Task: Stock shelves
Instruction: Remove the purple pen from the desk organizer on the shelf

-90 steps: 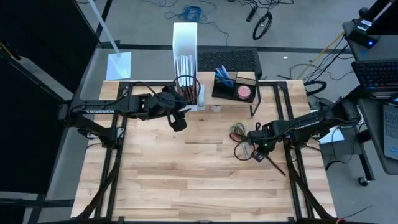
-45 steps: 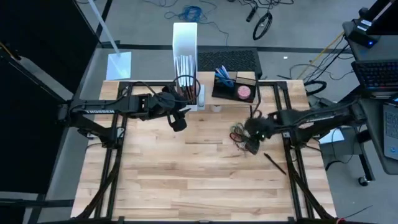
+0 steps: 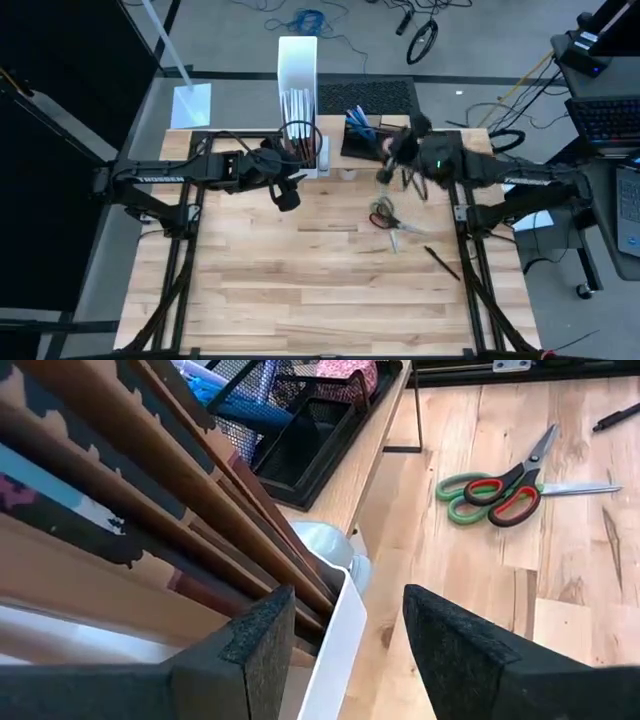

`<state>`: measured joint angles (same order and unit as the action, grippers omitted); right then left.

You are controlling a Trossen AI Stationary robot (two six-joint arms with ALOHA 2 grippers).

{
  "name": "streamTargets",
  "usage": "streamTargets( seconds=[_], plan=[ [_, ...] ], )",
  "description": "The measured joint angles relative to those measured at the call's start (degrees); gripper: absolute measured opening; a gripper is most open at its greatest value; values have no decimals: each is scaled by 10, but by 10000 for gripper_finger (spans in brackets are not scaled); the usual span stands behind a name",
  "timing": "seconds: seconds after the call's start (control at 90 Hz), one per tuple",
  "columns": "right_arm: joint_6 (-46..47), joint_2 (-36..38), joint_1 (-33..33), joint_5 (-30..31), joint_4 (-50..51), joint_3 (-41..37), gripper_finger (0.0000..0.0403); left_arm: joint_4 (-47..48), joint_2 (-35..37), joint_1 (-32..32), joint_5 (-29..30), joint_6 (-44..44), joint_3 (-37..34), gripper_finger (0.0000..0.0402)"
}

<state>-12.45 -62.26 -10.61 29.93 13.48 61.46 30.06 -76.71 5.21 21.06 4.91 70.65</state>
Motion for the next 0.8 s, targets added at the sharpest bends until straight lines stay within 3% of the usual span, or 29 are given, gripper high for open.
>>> streamTargets(
  seconds=[0.156,0.389,0.544,0.8],
  plan=[
    [31,-7,-132,-169,-18,10,152,0,0,0,0,0,0,176],
    [58,-73,-256,-325,-51,10,152,0,0,0,0,0,0,176],
    [62,-135,-288,-376,-115,10,152,0,0,0,0,0,0,176],
    [88,-191,-328,-407,-158,10,152,11,0,0,0,0,0,176]
  ],
)
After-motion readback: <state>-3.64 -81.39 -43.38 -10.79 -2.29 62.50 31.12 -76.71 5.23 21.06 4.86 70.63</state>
